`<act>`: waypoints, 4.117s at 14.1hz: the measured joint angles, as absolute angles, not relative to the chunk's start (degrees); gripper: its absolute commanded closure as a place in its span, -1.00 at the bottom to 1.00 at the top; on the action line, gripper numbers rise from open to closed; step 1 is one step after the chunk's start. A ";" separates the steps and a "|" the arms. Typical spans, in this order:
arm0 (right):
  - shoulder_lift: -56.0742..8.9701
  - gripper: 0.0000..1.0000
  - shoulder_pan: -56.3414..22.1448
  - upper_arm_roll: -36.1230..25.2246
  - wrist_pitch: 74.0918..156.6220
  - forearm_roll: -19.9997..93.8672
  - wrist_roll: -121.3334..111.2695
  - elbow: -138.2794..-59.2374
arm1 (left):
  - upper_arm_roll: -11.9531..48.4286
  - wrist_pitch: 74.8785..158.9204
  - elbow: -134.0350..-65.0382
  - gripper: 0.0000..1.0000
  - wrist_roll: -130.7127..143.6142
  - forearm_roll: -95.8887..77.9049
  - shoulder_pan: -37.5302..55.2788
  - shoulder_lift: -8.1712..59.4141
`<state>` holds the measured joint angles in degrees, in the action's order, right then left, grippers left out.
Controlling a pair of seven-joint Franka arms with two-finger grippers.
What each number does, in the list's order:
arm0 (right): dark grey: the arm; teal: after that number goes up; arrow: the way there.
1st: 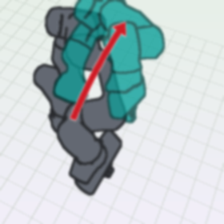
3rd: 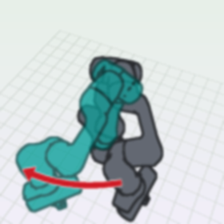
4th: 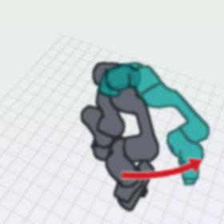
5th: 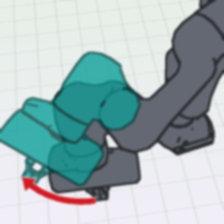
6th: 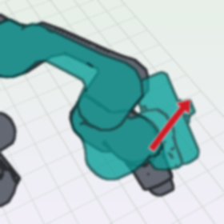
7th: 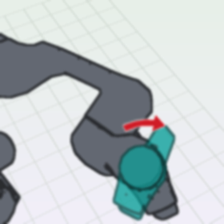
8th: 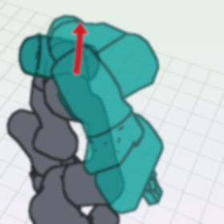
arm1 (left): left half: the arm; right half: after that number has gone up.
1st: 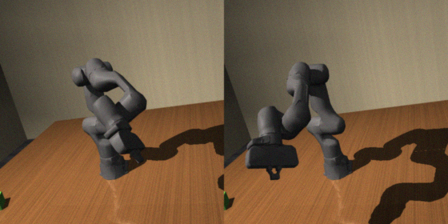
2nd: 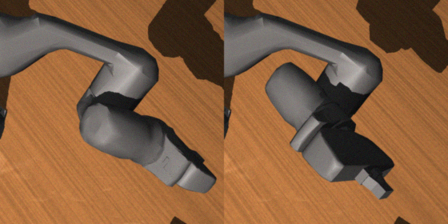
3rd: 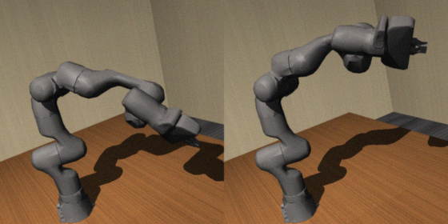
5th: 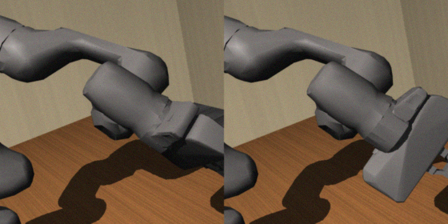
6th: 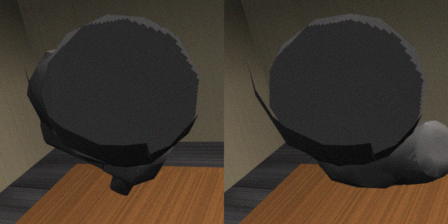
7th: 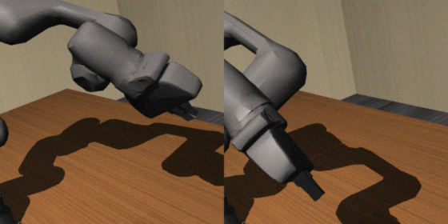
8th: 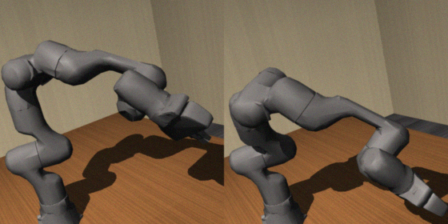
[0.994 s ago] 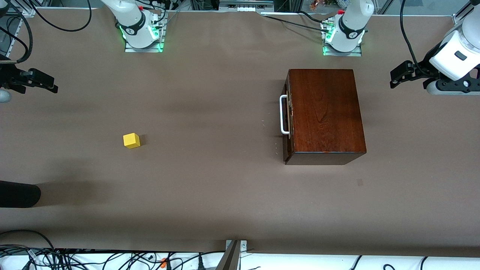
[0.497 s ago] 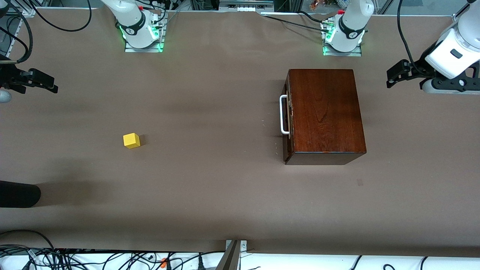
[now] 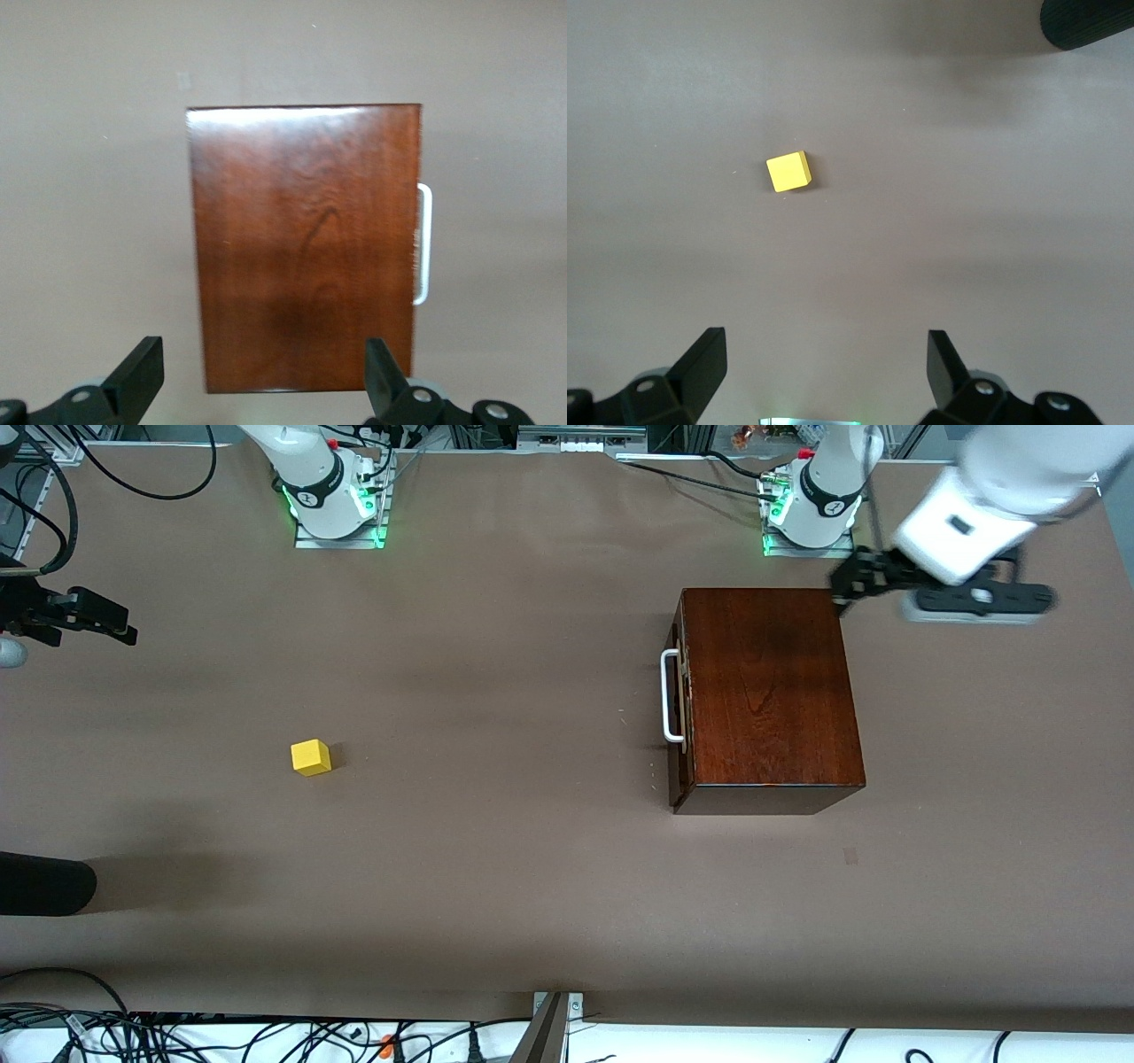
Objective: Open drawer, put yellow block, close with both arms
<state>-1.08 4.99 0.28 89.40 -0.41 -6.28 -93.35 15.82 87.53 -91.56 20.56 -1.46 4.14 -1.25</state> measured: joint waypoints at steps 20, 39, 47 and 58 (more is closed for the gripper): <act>-1.09 -1.00 4.99 0.29 89.40 -0.41 -6.28 -93.36 | 30.72 95.44 -87.81 -1.00 49.21 16.58 18.60 24.47; -1.09 -1.00 4.99 0.29 89.41 -0.41 -6.28 -93.36 | 29.25 102.67 -89.89 -1.00 53.75 24.72 19.16 35.66; -1.09 -1.00 4.99 0.29 89.41 -0.41 -6.28 -93.36 | 29.25 103.66 -89.89 -1.00 56.55 25.34 19.42 36.81; -1.09 -1.00 4.99 0.29 89.41 -0.41 -6.28 -93.36 | 28.99 105.81 -88.84 -1.00 57.77 25.94 21.84 37.58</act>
<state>-1.09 4.99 0.29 89.41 -0.41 -6.28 -93.36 28.99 105.81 -88.84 57.77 25.94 21.84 37.58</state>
